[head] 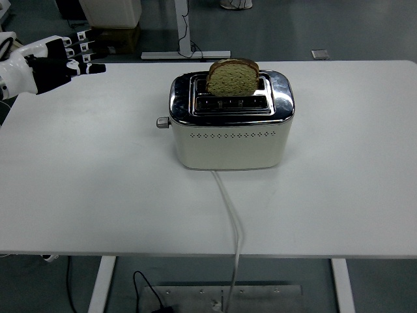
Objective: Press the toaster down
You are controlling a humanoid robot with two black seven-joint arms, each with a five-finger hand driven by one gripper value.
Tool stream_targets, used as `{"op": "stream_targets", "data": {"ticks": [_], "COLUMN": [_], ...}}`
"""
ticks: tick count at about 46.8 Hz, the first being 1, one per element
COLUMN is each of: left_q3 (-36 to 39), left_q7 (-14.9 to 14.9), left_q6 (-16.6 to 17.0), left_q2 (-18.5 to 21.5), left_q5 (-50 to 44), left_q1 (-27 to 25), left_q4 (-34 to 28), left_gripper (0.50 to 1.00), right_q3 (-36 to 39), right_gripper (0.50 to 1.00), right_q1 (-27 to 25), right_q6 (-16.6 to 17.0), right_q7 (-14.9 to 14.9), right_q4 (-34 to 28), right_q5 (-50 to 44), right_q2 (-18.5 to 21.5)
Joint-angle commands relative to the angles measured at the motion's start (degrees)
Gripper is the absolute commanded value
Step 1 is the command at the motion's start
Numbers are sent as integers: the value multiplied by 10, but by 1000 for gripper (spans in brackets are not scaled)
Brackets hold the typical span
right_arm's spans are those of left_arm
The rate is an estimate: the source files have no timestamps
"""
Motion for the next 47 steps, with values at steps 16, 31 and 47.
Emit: {"op": "stream_targets", "data": {"ticks": [16, 31, 47], "left_q3": [191, 192, 196], "left_q7": [22, 42, 42], "left_q6": [-117, -186, -186], "left_q2": [11, 6, -12], "left_q5": [158, 247, 325], "left_q1": [-173, -192, -162], "left_q4": [-28, -28, -25], "left_gripper": [1000, 1000, 1000], "right_q3": [1, 0, 1], "right_gripper": [998, 998, 998], "right_q1": [0, 1, 2], "right_q6": [0, 0, 0], "right_q7": [0, -1, -1], "right_q4": [0, 0, 0], "right_q5": [1, 1, 1], "right_q2": [0, 0, 0]}}
